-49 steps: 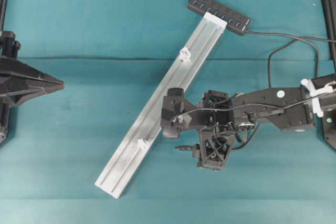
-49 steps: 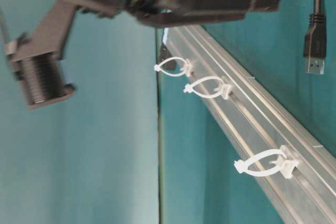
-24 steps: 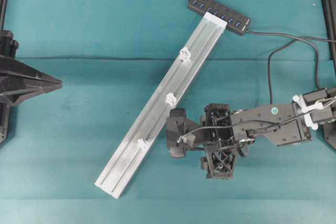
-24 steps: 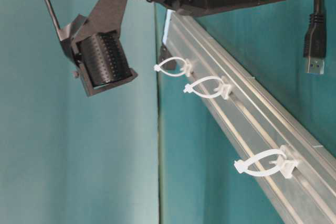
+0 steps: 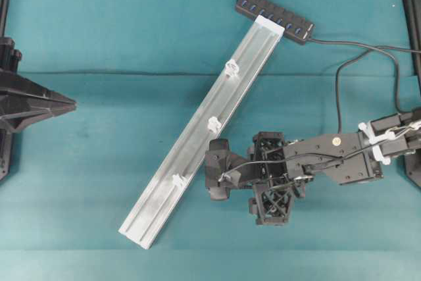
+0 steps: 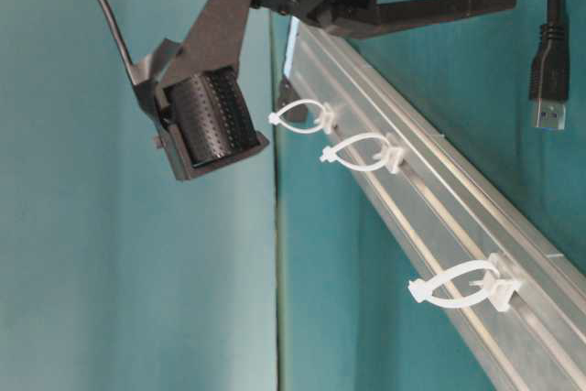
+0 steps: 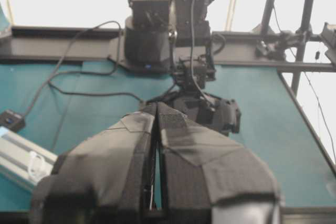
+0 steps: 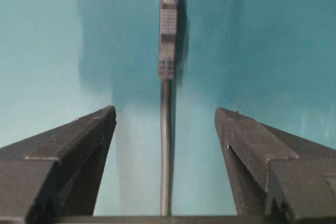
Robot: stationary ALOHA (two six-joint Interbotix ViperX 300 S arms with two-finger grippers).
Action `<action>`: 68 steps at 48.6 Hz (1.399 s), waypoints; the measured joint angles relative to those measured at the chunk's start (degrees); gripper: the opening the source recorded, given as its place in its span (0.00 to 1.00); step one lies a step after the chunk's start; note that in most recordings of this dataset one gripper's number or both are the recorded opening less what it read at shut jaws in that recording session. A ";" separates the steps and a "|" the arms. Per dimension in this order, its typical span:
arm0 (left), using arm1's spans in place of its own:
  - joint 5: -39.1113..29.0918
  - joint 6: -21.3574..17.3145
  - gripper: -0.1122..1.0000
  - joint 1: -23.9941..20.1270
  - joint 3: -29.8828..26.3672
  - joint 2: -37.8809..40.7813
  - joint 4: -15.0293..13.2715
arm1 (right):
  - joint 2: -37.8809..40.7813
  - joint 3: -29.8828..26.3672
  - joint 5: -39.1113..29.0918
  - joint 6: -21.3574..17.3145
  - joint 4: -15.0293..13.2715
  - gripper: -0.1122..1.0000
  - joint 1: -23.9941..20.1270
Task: Pass the USB cable through three rings with both arms.
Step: 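Lower the right gripper and grasp the cable just behind the USB plug, then lift the cable with the right gripper toward the rail's hub end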
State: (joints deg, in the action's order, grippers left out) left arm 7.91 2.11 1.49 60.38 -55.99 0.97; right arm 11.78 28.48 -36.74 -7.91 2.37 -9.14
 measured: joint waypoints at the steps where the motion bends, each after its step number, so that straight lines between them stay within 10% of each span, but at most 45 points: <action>1: 0.00 0.00 0.10 -0.09 0.09 0.00 0.09 | 0.00 0.00 0.09 -0.09 0.00 0.80 0.00; 24: 0.00 0.00 0.10 -0.09 0.00 0.09 0.09 | 1.14 -0.35 1.32 0.00 0.00 0.77 0.18; 56: 0.00 0.00 0.10 0.00 0.09 0.00 0.00 | 1.76 -1.05 -0.79 -0.09 0.09 0.24 -0.44; 68: 0.00 0.00 0.10 -0.09 0.09 -0.09 0.00 | 2.02 -1.76 -2.20 -0.09 0.18 0.20 -0.35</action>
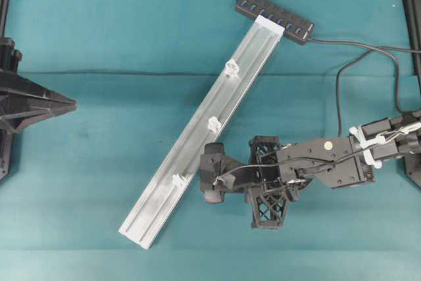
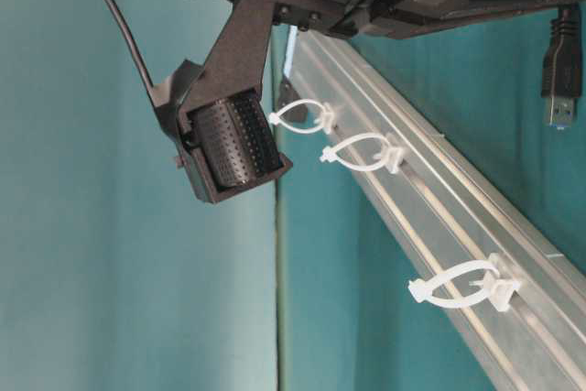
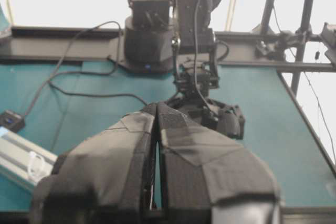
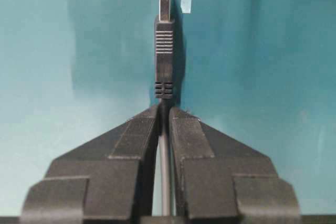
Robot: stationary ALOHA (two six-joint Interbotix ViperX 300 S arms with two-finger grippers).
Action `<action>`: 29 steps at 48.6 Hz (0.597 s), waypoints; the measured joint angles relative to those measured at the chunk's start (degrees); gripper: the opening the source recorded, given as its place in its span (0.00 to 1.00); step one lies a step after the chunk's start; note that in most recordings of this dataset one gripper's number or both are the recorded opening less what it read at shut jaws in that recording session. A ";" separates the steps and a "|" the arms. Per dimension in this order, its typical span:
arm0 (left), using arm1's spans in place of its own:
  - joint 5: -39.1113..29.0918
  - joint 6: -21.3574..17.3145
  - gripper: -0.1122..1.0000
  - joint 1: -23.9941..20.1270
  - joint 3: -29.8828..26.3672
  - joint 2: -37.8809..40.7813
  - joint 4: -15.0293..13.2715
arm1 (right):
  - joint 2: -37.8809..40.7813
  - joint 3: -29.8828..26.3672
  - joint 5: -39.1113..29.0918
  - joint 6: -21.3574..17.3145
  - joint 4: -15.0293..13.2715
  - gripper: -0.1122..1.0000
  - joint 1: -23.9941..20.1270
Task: Pass the USB cable through three rings with both arms.
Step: 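Lift the cable with the right gripper toward the rail's hub end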
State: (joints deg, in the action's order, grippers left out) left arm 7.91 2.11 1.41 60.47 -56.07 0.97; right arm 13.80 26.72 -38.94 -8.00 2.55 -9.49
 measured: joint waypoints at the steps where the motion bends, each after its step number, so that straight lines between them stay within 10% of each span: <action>1: 0.00 0.00 0.10 0.00 0.00 0.00 0.00 | 0.00 -0.09 0.00 0.00 0.00 0.20 -0.09; 29: 0.00 0.00 0.10 0.09 0.00 0.09 0.00 | -0.70 -2.55 -3.96 0.09 0.00 0.20 0.62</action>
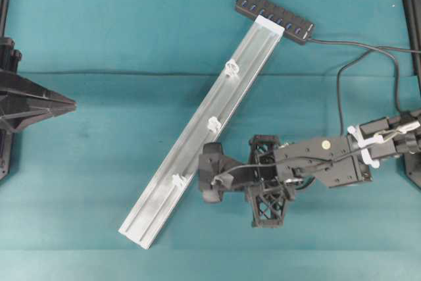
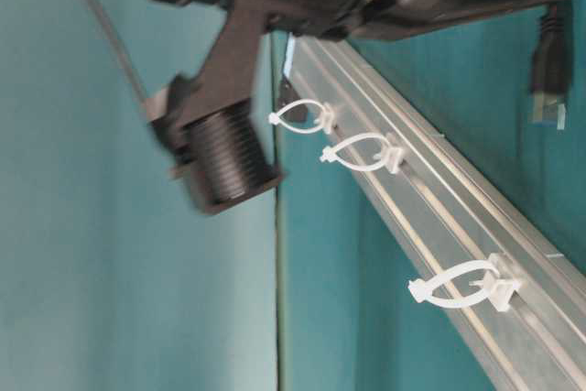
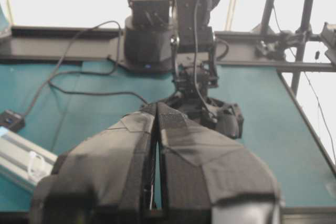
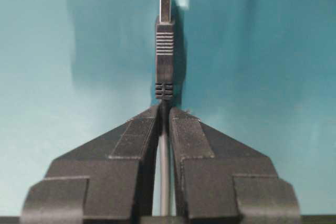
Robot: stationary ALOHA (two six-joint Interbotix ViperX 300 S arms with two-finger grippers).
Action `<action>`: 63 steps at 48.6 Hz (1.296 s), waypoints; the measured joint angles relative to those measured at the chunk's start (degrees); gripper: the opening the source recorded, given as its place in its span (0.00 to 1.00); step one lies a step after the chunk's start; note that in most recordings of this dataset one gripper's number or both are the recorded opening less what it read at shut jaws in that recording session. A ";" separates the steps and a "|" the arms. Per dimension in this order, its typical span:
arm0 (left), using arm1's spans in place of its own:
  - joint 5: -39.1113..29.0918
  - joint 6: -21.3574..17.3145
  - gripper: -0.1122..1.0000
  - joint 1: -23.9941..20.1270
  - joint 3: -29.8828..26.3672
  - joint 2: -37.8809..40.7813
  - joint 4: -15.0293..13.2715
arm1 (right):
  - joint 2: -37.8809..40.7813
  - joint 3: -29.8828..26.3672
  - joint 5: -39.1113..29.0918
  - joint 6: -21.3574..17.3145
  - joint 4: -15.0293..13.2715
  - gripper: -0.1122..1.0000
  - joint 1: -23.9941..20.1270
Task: Pass the USB cable through three rings with both arms.
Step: 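Lift the cable with the right gripper toward the rail's hub end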
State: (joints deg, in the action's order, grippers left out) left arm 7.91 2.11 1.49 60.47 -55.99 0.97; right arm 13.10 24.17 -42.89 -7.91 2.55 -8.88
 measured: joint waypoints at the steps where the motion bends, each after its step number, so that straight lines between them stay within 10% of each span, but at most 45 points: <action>1: 0.00 0.00 0.10 0.00 -0.09 0.00 0.00 | -0.18 -0.35 -0.62 0.18 0.09 0.20 0.09; 63: -1.93 0.09 0.10 0.26 -0.88 -0.79 0.00 | -13.80 -22.41 -41.13 26.63 0.70 0.20 23.03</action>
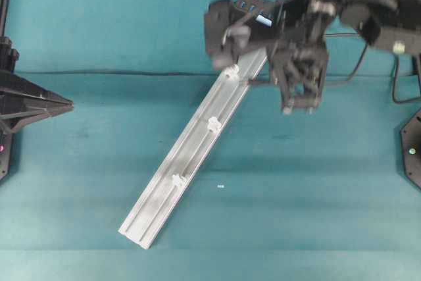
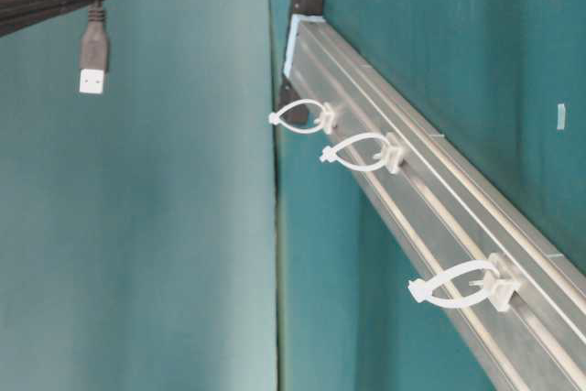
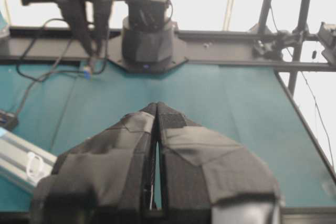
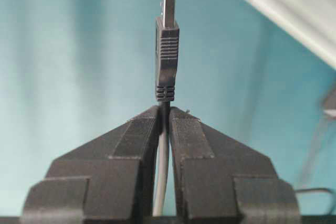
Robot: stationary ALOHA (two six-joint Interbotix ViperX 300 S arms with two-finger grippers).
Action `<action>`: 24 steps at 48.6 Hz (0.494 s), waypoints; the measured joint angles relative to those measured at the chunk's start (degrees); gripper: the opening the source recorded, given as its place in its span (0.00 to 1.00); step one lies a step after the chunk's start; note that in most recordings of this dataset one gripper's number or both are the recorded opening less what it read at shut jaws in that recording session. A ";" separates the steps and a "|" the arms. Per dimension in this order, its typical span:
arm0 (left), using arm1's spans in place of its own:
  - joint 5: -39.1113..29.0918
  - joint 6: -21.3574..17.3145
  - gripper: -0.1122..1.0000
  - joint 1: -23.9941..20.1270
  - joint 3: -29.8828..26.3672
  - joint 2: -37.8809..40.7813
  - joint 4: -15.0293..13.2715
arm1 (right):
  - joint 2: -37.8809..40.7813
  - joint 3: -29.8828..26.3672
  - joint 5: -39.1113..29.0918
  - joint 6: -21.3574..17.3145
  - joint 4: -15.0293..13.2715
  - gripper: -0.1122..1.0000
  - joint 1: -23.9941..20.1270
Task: Pass the USB cable through three rings with both arms.
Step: 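Lift the cable with the right gripper toward the rail's hub end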
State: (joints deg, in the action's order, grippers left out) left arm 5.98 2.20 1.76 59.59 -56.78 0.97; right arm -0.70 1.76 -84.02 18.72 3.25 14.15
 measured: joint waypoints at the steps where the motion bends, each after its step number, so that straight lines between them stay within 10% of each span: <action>1: -0.09 0.00 0.10 0.00 0.00 0.00 0.00 | -0.09 -0.26 0.09 0.88 -0.18 0.20 0.62; 24: -0.35 0.09 0.10 0.09 -0.53 0.00 0.00 | 0.18 2.11 8.88 20.13 -2.11 0.20 9.84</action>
State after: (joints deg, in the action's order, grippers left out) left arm 5.63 2.29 1.85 59.06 -56.78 0.97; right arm -0.53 3.87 -75.15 38.85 1.14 23.99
